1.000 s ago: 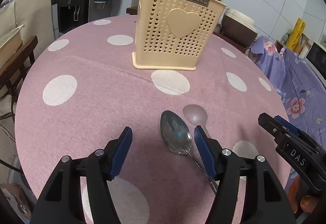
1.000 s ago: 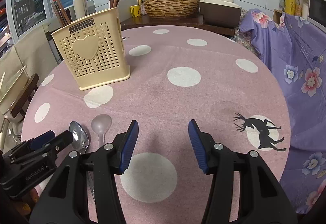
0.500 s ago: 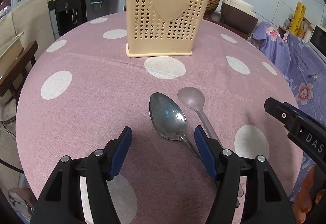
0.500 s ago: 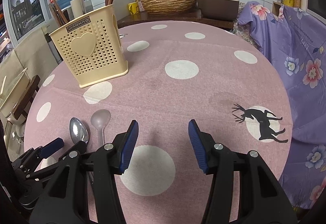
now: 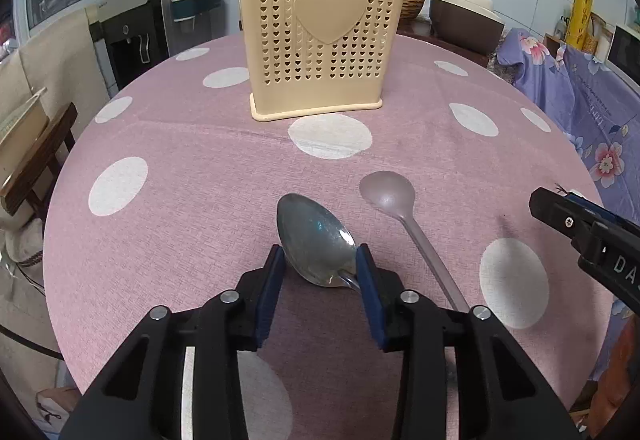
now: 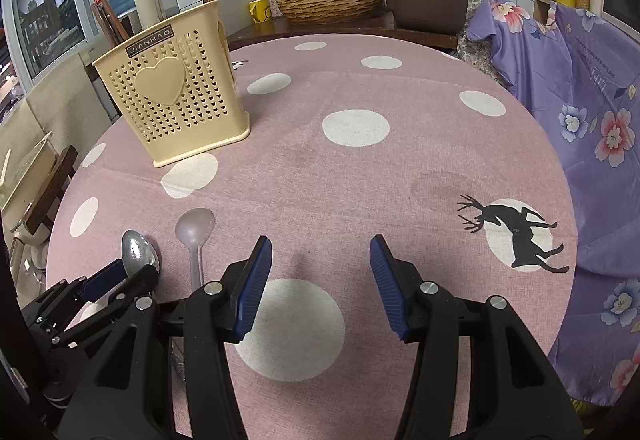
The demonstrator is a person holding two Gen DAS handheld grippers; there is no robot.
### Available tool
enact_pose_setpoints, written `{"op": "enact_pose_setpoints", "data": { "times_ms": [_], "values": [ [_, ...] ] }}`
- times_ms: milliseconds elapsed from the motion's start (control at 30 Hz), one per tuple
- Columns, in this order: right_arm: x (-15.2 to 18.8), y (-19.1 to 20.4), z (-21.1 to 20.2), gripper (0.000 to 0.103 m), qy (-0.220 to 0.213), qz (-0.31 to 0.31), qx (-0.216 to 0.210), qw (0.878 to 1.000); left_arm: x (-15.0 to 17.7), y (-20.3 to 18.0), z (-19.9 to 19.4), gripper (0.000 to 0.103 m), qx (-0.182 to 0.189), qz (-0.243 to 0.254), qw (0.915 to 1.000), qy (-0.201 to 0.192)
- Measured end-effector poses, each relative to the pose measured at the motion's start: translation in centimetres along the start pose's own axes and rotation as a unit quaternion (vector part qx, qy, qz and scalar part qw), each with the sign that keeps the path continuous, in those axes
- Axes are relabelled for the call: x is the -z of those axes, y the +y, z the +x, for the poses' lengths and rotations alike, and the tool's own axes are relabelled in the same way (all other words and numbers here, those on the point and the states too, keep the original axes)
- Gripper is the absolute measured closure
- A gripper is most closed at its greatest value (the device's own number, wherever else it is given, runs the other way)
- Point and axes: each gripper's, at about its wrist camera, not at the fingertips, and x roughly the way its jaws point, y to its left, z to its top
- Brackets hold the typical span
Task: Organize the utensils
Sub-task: 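Move the left tool to the steel spoon handle and close on it, then lift the steel spoon with the left tool while the right tool grasps the pink plastic spoon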
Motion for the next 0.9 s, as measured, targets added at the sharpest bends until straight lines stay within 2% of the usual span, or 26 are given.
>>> {"op": "enact_pose_setpoints", "data": {
  "times_ms": [200, 500, 733, 900],
  "values": [
    [0.1, 0.7, 0.1, 0.051, 0.006, -0.011, -0.007, 1.0, -0.2, 0.9, 0.0, 0.078, 0.017, 0.003, 0.9998, 0.007],
    [-0.1, 1.4, 0.5, 0.051, 0.023, -0.02, -0.035, 0.999, -0.5, 2.4, 0.0, 0.079, 0.022, 0.009, 0.9996, 0.013],
    [0.0, 3.1, 1.3, 0.051, 0.051, -0.049, -0.086, 0.994, -1.1, 4.1, 0.3, 0.079, 0.014, 0.017, 0.9997, 0.015],
    [0.3, 4.6, 2.0, 0.051, 0.068, -0.081, -0.102, 0.989, -1.7, 5.0, 0.8, 0.079, 0.015, 0.014, 0.9997, 0.016]
  ]
}}
